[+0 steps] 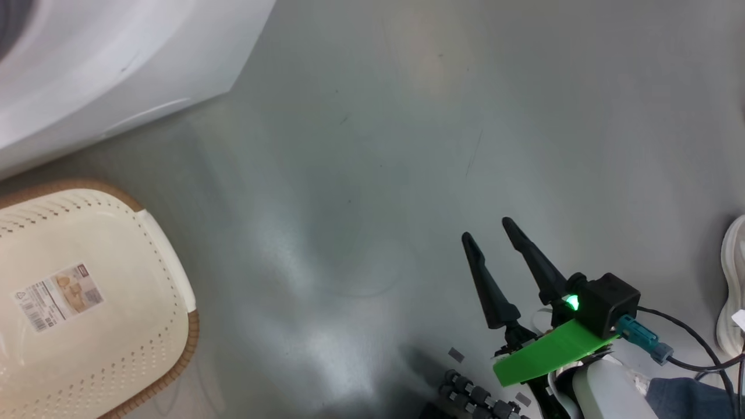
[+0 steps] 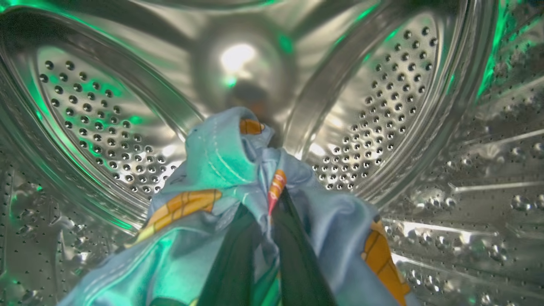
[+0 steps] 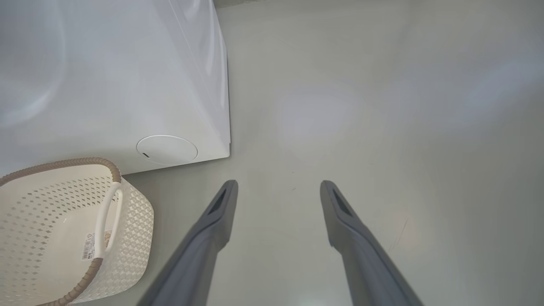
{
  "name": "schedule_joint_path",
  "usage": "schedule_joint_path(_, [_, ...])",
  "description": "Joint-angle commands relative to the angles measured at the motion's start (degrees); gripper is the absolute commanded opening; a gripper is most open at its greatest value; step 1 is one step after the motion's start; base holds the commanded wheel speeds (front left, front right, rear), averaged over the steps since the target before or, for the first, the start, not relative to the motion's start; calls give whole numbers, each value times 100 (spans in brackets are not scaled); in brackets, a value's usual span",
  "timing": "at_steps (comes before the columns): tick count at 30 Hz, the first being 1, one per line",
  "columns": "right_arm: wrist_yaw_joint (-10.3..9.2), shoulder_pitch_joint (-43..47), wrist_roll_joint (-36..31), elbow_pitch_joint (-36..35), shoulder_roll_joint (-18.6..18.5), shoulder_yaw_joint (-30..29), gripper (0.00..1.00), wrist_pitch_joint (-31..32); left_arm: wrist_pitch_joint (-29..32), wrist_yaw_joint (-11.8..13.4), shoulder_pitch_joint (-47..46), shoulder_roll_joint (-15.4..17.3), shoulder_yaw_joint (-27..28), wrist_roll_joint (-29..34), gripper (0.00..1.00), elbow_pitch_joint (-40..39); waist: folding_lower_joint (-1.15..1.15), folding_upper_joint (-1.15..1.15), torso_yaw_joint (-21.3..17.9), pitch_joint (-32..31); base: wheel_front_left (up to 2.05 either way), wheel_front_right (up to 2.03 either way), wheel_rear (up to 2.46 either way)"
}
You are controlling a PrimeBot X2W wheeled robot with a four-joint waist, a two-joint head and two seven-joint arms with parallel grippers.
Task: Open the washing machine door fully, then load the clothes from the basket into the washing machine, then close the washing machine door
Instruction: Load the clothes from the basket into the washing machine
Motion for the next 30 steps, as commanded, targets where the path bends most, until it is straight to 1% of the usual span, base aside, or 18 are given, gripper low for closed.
schedule_joint_path(1, [9, 41, 13, -133, -70, 111, 100, -27, -30, -11, -181, 207, 40, 25, 0, -270, 0, 0, 11, 75, 0, 0, 0])
schedule_joint_path(4, [9, 24, 9, -154, -70, 121, 100, -27, -30, 5, -242, 172, 191, -33, 0, -593, 0, 0, 11, 120, 0, 0, 0])
schedule_joint_path(7, [9, 4, 10, -176, -70, 140, 100, -27, -30, 84, -229, 180, 315, -4, 0, -834, 0, 0, -7, 141, 0, 0, 0])
schedule_joint_path(9, [9, 10, 7, -193, -70, 125, 100, -27, -30, 130, -163, 163, 327, 37, 0, -732, 0, 0, 6, 132, 0, 0, 0])
schedule_joint_path(18, [9, 23, -1, -174, -70, 117, 100, -27, -30, 128, -161, 134, 244, 137, 0, -75, 0, 0, 44, 107, 0, 0, 0])
schedule_joint_path(19, [9, 21, -8, -168, -70, 109, 100, -27, -30, 142, -172, 135, 230, 155, 5, -23, 0, 0, 51, 99, 0, 0, 0])
schedule_joint_path(20, [9, 20, -15, -163, -70, 103, 100, -27, -30, 158, -182, 137, 210, 178, 20, 38, 0, 0, 58, 89, 0, 0, 0])
schedule_joint_path(21, [9, 19, -23, -156, -70, 98, 100, -27, -30, 169, -191, 133, 194, 190, 32, 123, 0, 0, 64, 76, 0, 0, 0])
schedule_joint_path(23, [9, 18, -38, -145, -70, 90, 100, -27, -30, 200, -220, 129, 165, 216, 52, 253, 0, 0, 76, 48, 0, 0, 0])
schedule_joint_path(24, [9, 18, -45, -141, -70, 84, 100, -27, -30, 218, -223, 124, 145, 230, 81, 344, 0, 0, 84, 30, 0, 0, 0])
schedule_joint_path(25, [9, 18, -50, -136, -70, 78, 100, -27, -30, 229, -233, 115, 128, 237, 98, 439, 0, 0, 91, 14, 0, 0, 0])
schedule_joint_path(26, [9, 18, -55, -132, -70, 75, 100, -27, -30, 250, -247, 110, 104, 255, 100, 520, 0, 0, 98, -1, 0, 0, 0])
schedule_joint_path(30, [9, 28, -72, -121, -70, 58, 100, -27, -5, 301, -288, 90, -13, 325, 100, 884, 0, 0, 126, -54, 0, 0, 0])
